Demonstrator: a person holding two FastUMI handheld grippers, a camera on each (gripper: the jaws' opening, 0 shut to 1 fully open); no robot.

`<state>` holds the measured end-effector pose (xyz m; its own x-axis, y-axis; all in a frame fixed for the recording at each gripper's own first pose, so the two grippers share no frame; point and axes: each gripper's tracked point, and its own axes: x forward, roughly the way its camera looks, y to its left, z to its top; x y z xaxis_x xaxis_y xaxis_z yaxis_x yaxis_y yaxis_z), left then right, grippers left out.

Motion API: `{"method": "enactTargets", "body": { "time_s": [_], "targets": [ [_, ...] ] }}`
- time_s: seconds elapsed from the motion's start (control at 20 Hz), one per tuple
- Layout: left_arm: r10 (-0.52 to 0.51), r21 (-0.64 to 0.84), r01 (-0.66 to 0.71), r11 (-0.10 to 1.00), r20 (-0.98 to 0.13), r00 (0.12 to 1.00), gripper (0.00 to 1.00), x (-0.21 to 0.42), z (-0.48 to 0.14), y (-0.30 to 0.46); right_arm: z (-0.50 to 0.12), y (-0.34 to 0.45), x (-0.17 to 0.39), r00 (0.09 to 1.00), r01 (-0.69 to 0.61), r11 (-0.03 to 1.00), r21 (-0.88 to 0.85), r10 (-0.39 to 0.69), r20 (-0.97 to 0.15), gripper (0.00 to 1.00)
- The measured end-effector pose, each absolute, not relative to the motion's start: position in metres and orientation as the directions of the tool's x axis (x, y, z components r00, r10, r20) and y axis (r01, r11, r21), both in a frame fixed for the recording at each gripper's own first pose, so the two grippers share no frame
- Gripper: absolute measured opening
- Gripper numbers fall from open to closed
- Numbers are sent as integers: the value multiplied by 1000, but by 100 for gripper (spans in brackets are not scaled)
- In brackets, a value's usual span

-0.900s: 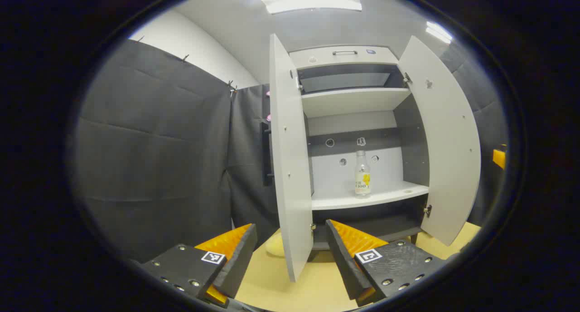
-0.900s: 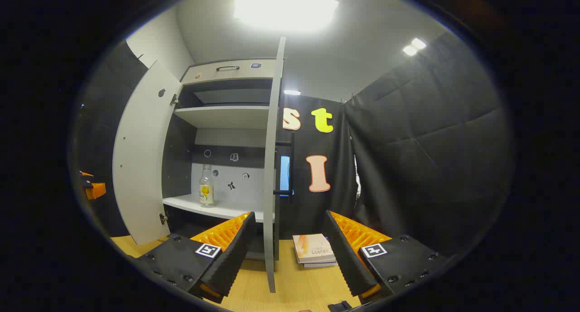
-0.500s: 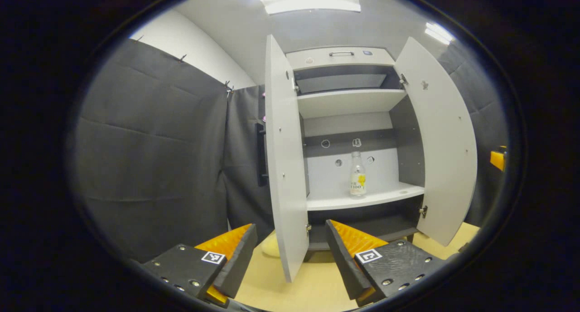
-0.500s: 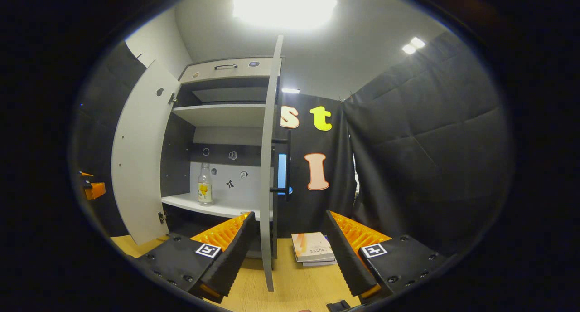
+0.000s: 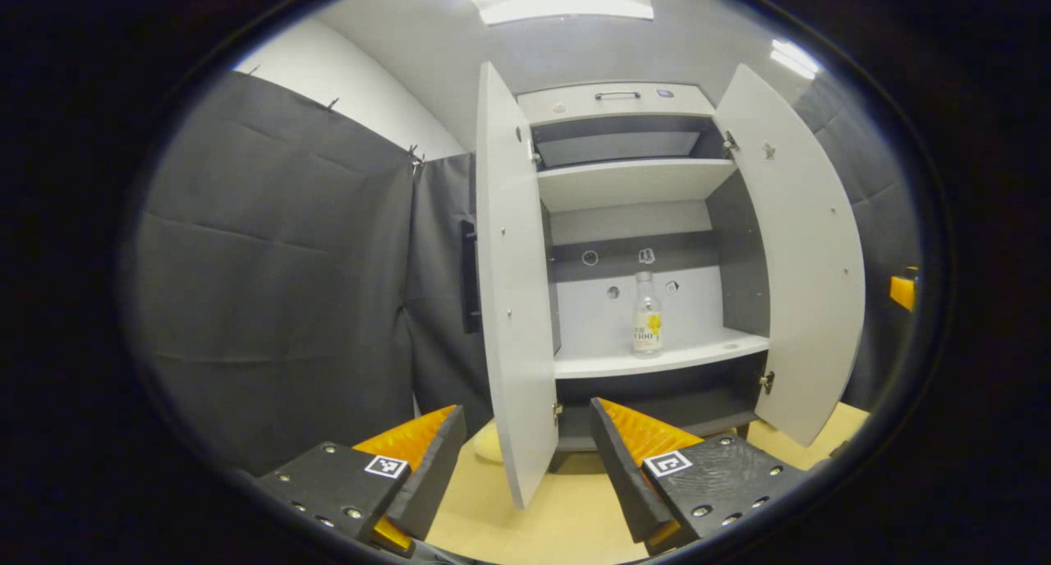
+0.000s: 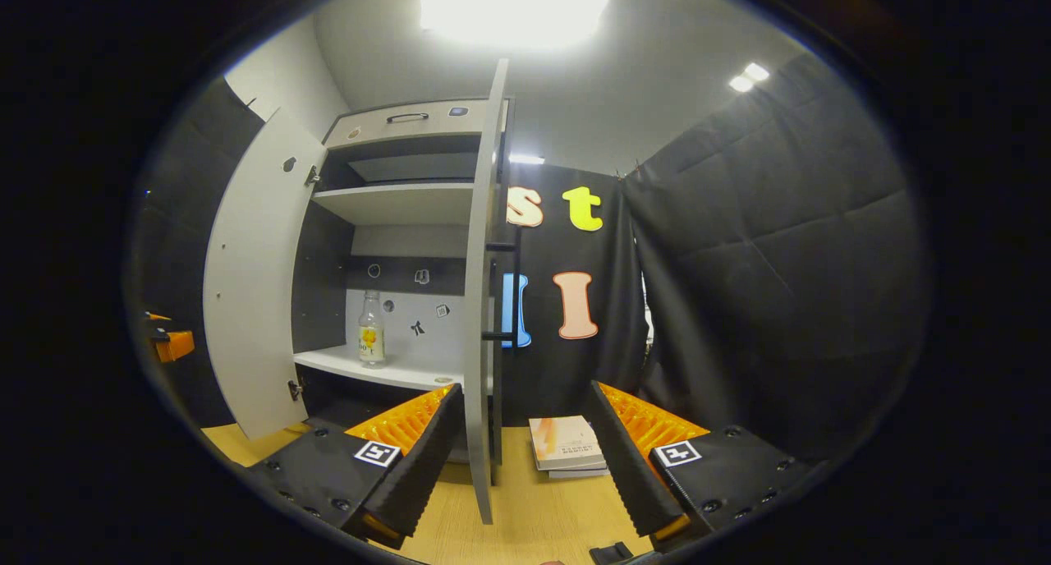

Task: Grasp the bottle in the cabinet with the left hand and place it on the coaster, then close the right door with the right hand and the left door with the left hand.

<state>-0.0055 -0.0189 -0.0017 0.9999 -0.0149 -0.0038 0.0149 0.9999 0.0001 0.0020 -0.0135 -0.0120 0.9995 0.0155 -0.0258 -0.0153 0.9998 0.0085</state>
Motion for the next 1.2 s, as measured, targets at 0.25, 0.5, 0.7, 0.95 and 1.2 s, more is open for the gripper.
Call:
{"method": "enactTargets", "body": {
  "time_s": [0.25,0.5,0.7,0.95,1.2],
  "targets": [
    [-22,9,22,1000,1,1000,89,-3,0,-34,-18,-22,3,999,-28,1000,-5,28,-28,96],
    [-45,-20,45,999,4,999,89,2,10,-59,-30,-39,7,998,-45,999,8,46,-45,96],
    [-46,-43,46,998,16,999,89,10,19,-72,-41,-56,7,997,-54,998,13,55,-45,97],
    [-63,-54,64,996,32,998,89,28,36,-85,-48,-66,12,996,-51,998,27,53,-70,96],
    [-118,-38,119,992,34,992,88,67,44,-109,-51,-67,19,996,-32,999,38,35,-77,96]
  ]
}}
